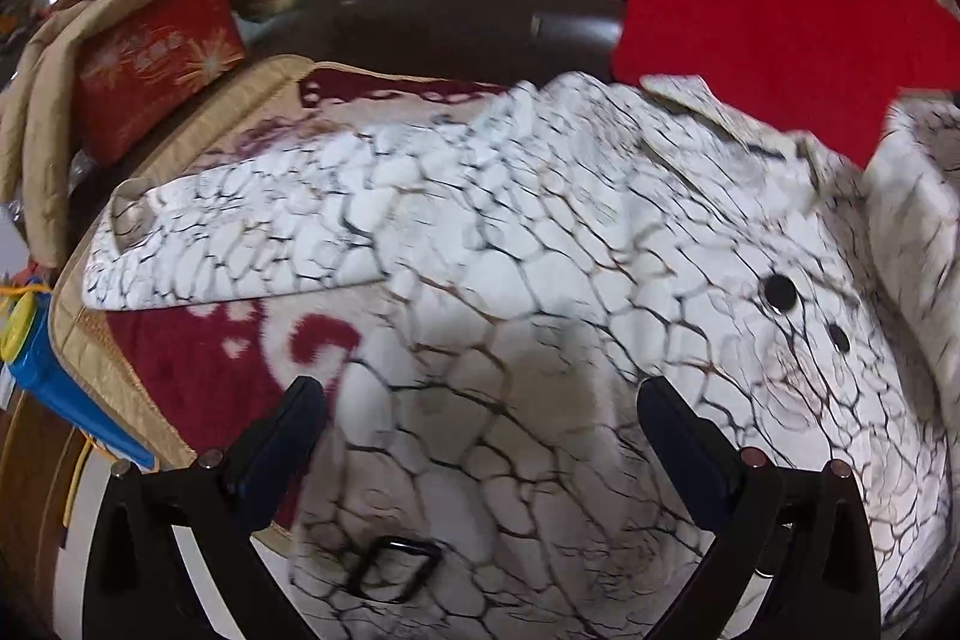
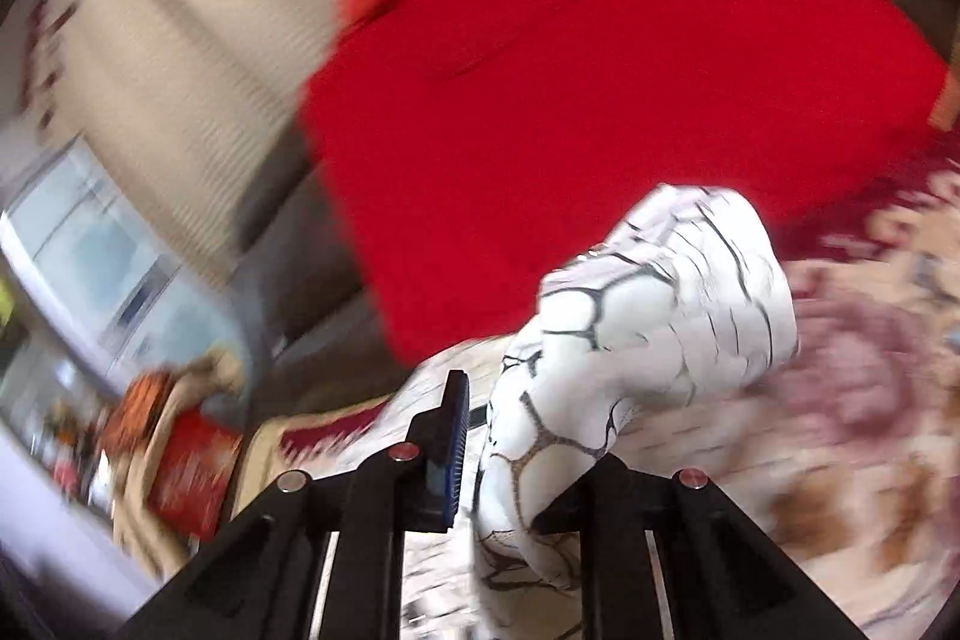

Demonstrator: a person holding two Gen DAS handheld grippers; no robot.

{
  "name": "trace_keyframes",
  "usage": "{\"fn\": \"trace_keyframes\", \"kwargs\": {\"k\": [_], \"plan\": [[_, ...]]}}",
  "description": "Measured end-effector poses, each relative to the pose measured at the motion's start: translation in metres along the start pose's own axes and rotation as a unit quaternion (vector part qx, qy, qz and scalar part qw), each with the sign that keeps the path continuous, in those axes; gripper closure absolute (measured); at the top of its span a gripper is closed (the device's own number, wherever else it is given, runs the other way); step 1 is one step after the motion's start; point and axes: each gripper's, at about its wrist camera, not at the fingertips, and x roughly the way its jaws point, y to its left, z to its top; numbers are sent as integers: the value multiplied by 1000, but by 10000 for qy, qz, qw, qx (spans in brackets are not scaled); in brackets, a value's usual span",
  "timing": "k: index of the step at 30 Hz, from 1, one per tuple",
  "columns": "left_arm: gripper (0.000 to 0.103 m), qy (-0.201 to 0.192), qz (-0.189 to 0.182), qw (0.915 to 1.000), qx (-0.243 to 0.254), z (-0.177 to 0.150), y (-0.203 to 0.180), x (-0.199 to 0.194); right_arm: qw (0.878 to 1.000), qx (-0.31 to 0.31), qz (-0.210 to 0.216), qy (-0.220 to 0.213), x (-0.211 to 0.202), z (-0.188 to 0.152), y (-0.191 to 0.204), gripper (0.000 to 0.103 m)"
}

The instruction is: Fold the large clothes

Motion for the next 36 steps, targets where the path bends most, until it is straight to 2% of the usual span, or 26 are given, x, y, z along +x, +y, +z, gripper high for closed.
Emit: {"fn": "trace_keyframes", "kwargs": {"k": [2,3,6,8,9,10,12,14,17,20,21,25,28,29,31,33,36], "plan": [[0,-44,48,9999,-128,0,8,-1,9987,-441,114,248,23,-18,39,86],[0,-74,69,9997,-224,1,14,-1,9977,-566,154,352,33,-25,49,83],[0,-168,156,9990,-392,0,28,-3,9901,-896,399,1000,71,-60,89,80],[0,-224,200,9983,-505,0,37,-4,9831,-962,661,1411,92,-87,102,52],[0,-251,220,9979,-560,0,40,-4,9798,-908,867,1556,92,-103,108,24],[0,-275,235,9974,-619,0,44,-5,9766,-772,1168,1633,94,-115,112,18],[0,-331,245,9960,-790,1,55,-7,9716,-729,1495,1686,87,-136,113,18],[0,-350,167,9946,-958,2,62,-7,9688,-695,1649,1712,81,-140,110,18],[0,-408,2,9932,-1089,3,65,-9,9762,-603,1490,1459,59,-135,84,18],[0,-624,-114,9919,-1101,4,61,-16,9864,-422,1036,1206,48,-121,55,23],[0,-686,-156,9920,-1044,5,56,-17,9890,-384,835,1155,42,-116,41,28],[0,-707,-209,9943,-765,8,41,-15,9931,-435,298,1049,25,-114,9,36],[0,-378,-265,9972,-590,10,28,0,9910,-770,-276,1059,16,-124,-9,42],[0,-232,-251,9978,-574,10,27,7,9898,-805,-351,1118,14,-124,-15,44],[0,42,-148,9987,-477,9,21,20,9829,-985,-683,1400,18,-135,-27,58],[0,237,-123,9990,-363,7,17,27,9771,-1208,-933,1480,18,-143,-29,66],[0,162,-121,9992,-346,6,17,24,9796,-1240,-813,1354,8,-138,-22,65]]}}
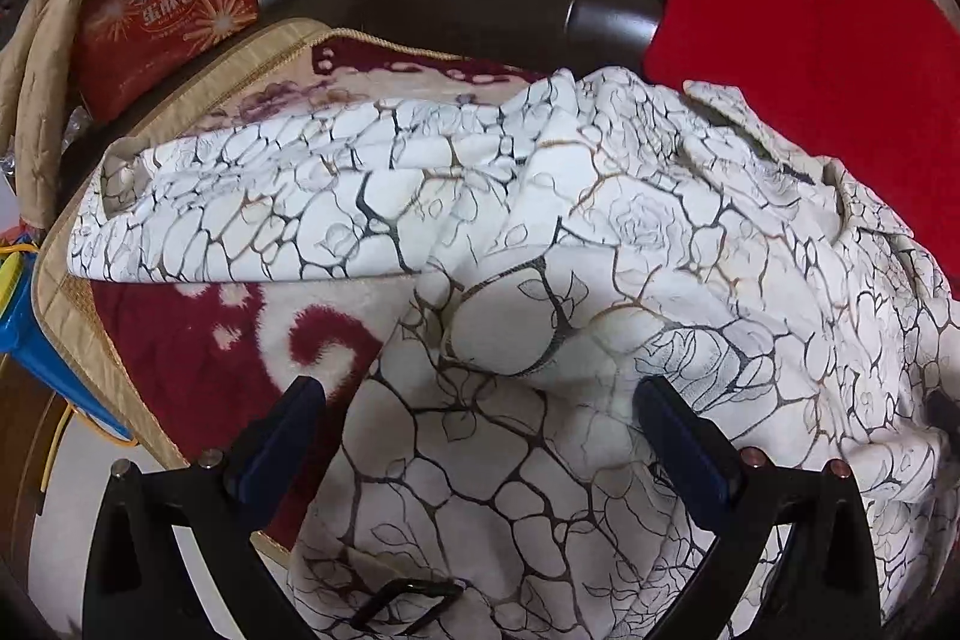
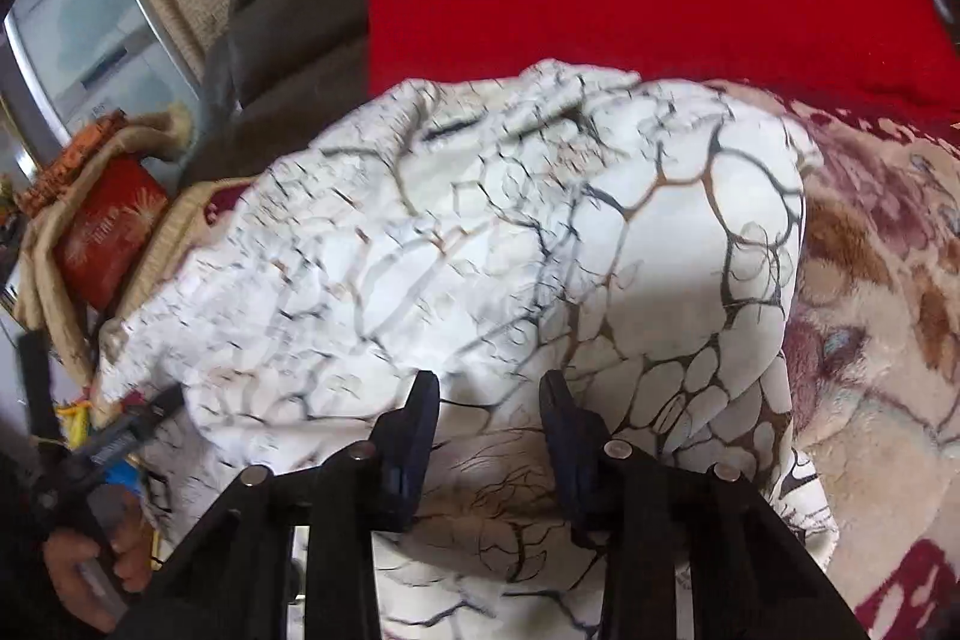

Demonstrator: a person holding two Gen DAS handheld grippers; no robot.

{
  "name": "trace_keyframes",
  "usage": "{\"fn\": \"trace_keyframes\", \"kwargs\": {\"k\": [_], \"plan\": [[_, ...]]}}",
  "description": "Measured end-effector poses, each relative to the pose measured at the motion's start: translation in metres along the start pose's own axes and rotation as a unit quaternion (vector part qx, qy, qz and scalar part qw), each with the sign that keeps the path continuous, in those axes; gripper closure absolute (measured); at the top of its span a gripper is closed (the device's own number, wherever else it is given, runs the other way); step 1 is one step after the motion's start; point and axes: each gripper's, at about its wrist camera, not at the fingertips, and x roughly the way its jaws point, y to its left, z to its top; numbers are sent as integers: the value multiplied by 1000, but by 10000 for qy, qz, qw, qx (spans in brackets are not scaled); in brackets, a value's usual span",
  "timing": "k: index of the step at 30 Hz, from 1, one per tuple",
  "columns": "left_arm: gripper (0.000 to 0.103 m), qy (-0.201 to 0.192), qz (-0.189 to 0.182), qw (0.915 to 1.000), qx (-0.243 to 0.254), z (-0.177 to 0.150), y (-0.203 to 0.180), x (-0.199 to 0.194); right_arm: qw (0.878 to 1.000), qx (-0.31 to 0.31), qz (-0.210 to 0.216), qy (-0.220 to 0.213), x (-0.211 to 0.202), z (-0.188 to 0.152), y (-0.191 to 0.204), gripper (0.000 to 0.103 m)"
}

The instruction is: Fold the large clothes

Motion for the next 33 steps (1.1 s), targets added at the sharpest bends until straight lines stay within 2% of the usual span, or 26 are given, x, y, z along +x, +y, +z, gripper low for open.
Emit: {"fn": "trace_keyframes", "kwargs": {"k": [4,5,8,10,12,18,21,25,30,33], "plan": [[0,-176,22,9998,23,0,1,-5,9990,-217,16,-395,-15,2,10,65],[0,-111,52,9999,85,0,-1,-2,9991,-260,-20,-346,-14,-1,11,65],[0,-12,82,9998,166,-1,-3,2,9988,-391,-251,168,8,-13,15,65],[0,-61,108,9997,196,-2,-4,-1,9977,-525,-414,141,12,-20,19,65],[0,-108,112,9996,223,-2,-4,-4,9984,-461,-293,126,7,-17,24,62],[0,-228,89,9996,157,0,-1,-9,9982,-583,20,-140,-13,-10,48,62],[0,-279,77,9995,125,1,1,-12,9976,-682,133,27,-5,-14,61,62],[0,-353,49,9993,111,1,3,-15,9954,-820,-75,488,17,-34,67,62],[0,-373,40,9993,48,2,9,-17,9970,-654,26,405,7,-29,69,61],[0,-364,26,9993,-53,3,14,-17,9979,-611,91,187,-3,-23,73,58]]}}
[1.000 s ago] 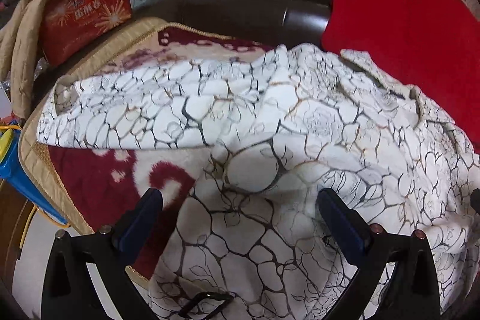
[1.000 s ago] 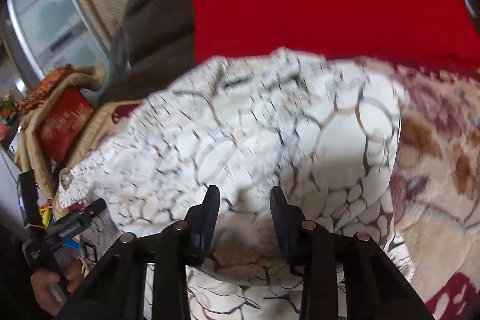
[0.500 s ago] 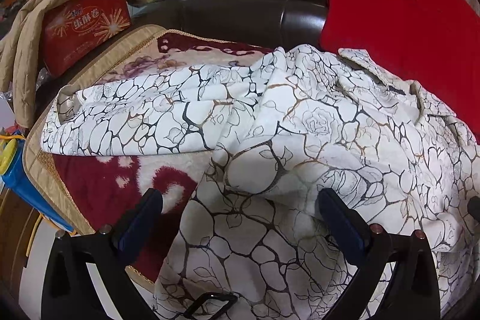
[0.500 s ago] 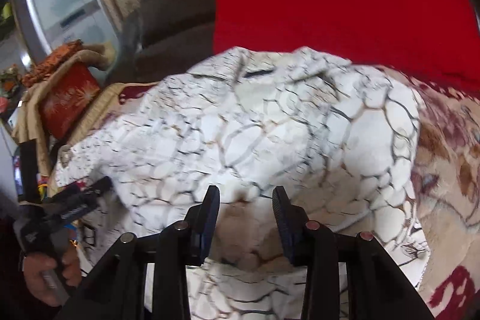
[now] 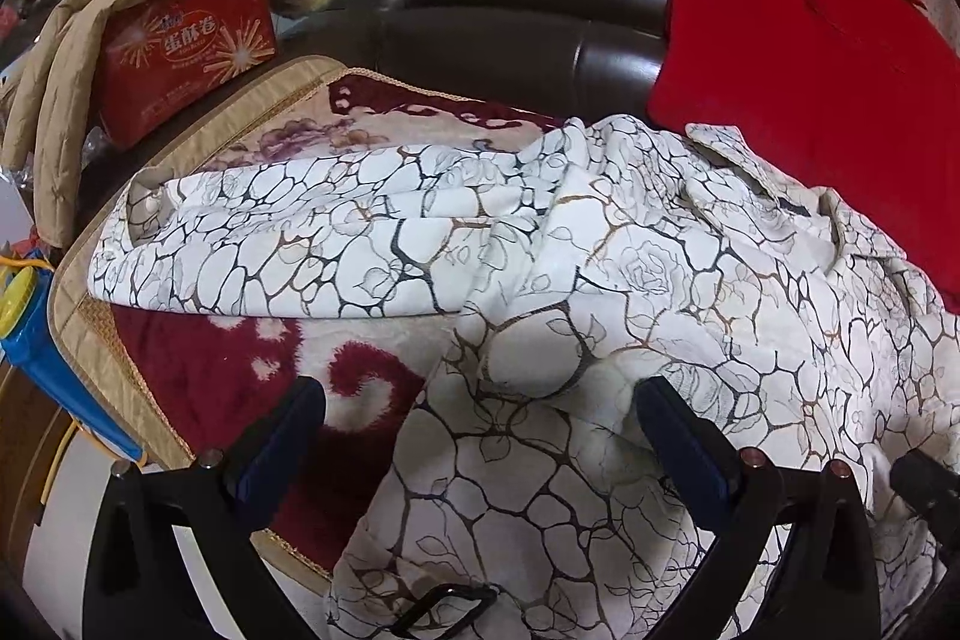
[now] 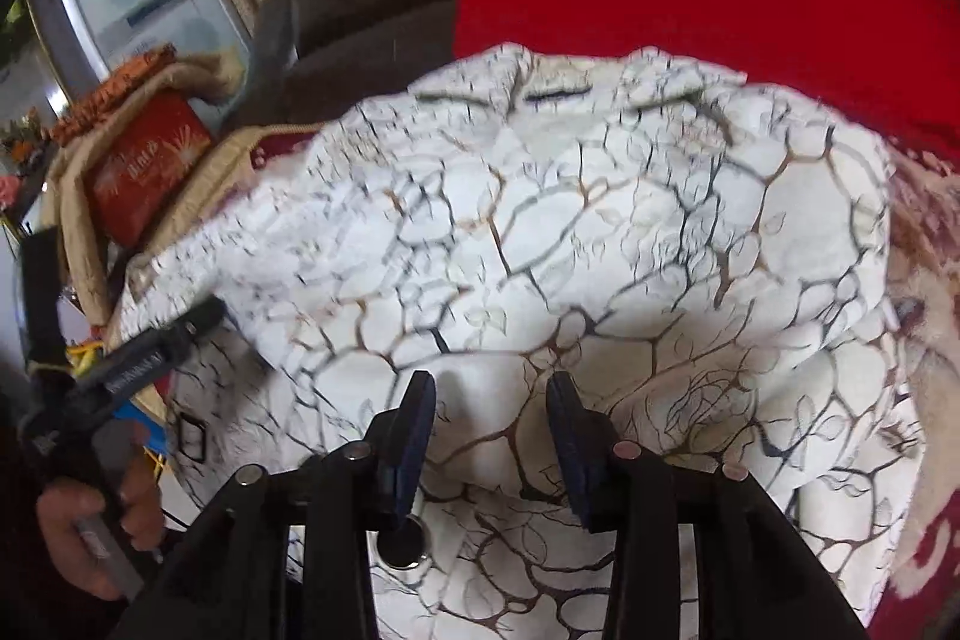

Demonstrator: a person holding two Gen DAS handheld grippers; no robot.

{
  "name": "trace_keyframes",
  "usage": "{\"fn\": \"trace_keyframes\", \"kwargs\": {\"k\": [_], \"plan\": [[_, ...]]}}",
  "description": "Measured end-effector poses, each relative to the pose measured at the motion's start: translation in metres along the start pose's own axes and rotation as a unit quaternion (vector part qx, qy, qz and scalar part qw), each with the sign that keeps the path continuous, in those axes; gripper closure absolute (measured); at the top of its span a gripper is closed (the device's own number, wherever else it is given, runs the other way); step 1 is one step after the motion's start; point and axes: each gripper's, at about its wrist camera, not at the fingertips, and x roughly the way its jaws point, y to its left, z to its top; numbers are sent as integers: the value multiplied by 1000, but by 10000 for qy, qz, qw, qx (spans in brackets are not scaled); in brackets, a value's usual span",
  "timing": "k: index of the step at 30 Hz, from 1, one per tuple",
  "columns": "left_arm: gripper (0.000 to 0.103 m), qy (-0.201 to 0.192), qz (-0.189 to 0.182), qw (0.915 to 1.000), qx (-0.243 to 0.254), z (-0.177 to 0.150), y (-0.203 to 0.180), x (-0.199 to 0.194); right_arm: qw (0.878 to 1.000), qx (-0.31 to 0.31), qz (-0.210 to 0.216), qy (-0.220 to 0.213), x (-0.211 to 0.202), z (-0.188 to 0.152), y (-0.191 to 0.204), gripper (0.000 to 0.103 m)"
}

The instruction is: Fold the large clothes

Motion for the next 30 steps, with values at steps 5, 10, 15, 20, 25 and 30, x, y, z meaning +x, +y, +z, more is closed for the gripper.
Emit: {"fn": "trace_keyframes", "kwargs": {"k": [5,10,15,20,25,30], "plan": [[0,44,-9,9999,-140,1,9,0,10000,-15,-51,1,1,-2,5,55],[0,13,135,9994,-321,2,22,-3,9993,-22,-234,295,17,-12,3,55],[0,240,-21,9964,-813,12,57,-3,9998,86,-61,167,4,-9,1,54],[0,355,411,9886,-1406,30,129,8,9996,98,-56,245,5,-15,-7,54],[0,559,850,9666,-2353,37,225,30,9997,63,-87,228,10,-17,-5,50],[4,733,717,9414,-3213,27,302,55,9997,47,-41,237,11,-17,-5,49]]}}
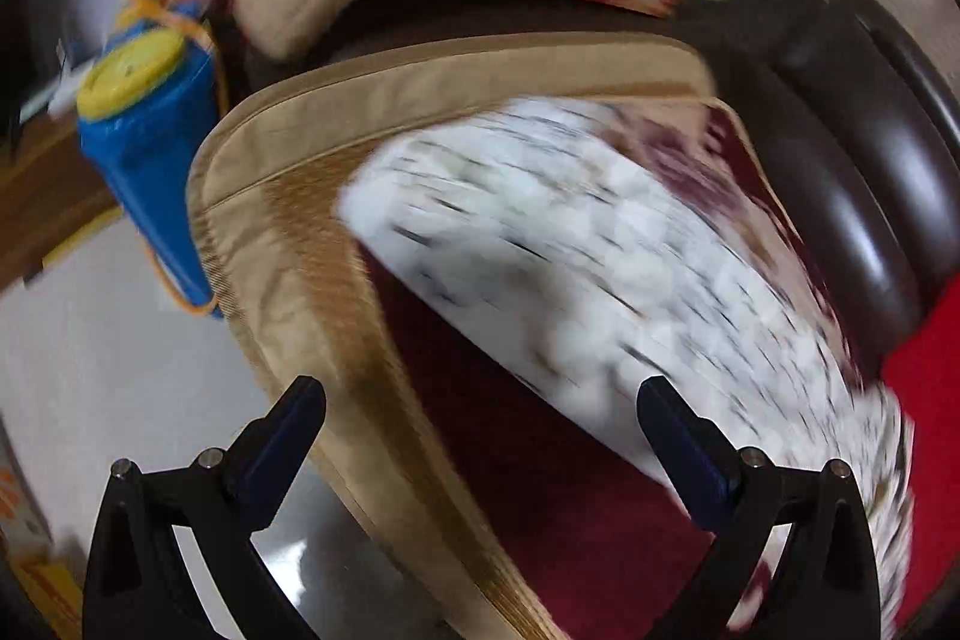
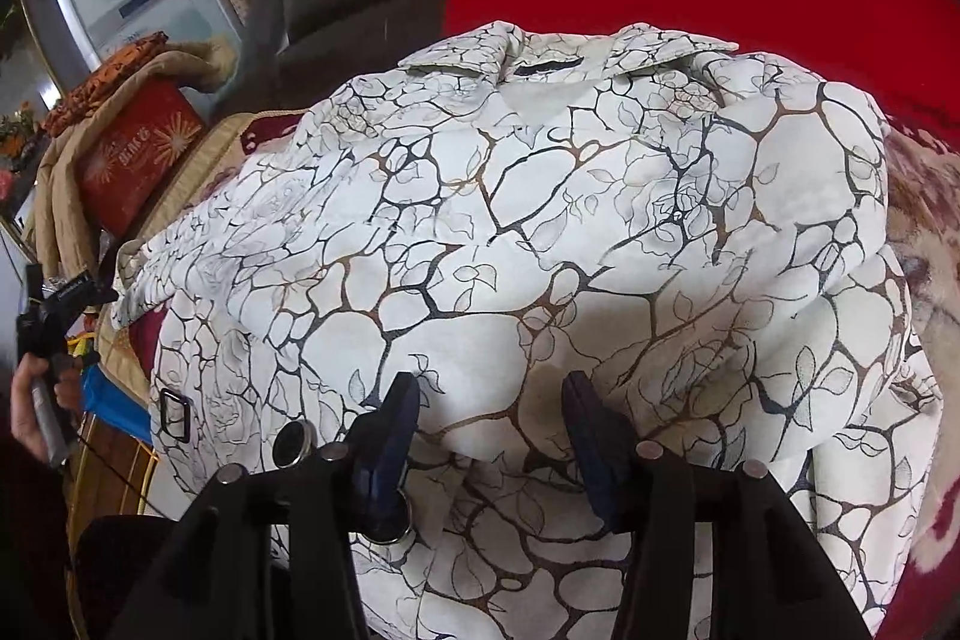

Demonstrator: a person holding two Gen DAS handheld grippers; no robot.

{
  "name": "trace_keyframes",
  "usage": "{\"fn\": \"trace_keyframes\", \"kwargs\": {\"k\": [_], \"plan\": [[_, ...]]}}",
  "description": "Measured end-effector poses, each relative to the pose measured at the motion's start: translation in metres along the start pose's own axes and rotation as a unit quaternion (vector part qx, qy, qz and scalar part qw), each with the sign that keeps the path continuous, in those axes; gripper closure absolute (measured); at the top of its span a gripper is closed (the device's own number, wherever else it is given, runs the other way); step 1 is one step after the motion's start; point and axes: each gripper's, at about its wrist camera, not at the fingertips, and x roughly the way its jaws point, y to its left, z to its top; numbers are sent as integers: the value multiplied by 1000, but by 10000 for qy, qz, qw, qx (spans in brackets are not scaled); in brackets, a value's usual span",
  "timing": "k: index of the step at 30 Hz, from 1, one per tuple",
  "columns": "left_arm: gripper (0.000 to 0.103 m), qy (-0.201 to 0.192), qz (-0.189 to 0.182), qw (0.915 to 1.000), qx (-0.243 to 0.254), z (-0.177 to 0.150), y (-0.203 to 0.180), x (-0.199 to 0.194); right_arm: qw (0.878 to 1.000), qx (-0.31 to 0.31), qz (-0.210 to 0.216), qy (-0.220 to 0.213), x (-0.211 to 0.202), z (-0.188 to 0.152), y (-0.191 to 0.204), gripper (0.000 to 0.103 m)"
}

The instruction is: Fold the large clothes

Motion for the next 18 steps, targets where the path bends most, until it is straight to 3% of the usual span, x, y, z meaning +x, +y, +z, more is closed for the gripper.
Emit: {"fn": "trace_keyframes", "kwargs": {"k": [2,4,5,6,9,14,18], "plan": [[13,77,-131,9994,-317,8,18,9,10000,28,50,-3,0,0,-2,49],[35,98,-454,9969,-640,14,32,16,10000,20,53,-13,1,-1,-2,49],[56,203,-693,9945,-757,16,36,21,10000,-3,34,-16,2,-1,-1,49],[62,344,-932,9914,-851,17,38,25,10000,-34,8,-19,2,-1,0,49],[62,362,-1334,9857,-963,12,39,27,10000,-67,-19,-42,4,-2,2,48],[59,551,-1669,9768,-1222,3,37,41,10000,-65,12,-39,4,-1,1,47],[43,567,-2049,9625,-1683,-2,43,45,10000,-69,56,-42,4,-1,0,47]]}}
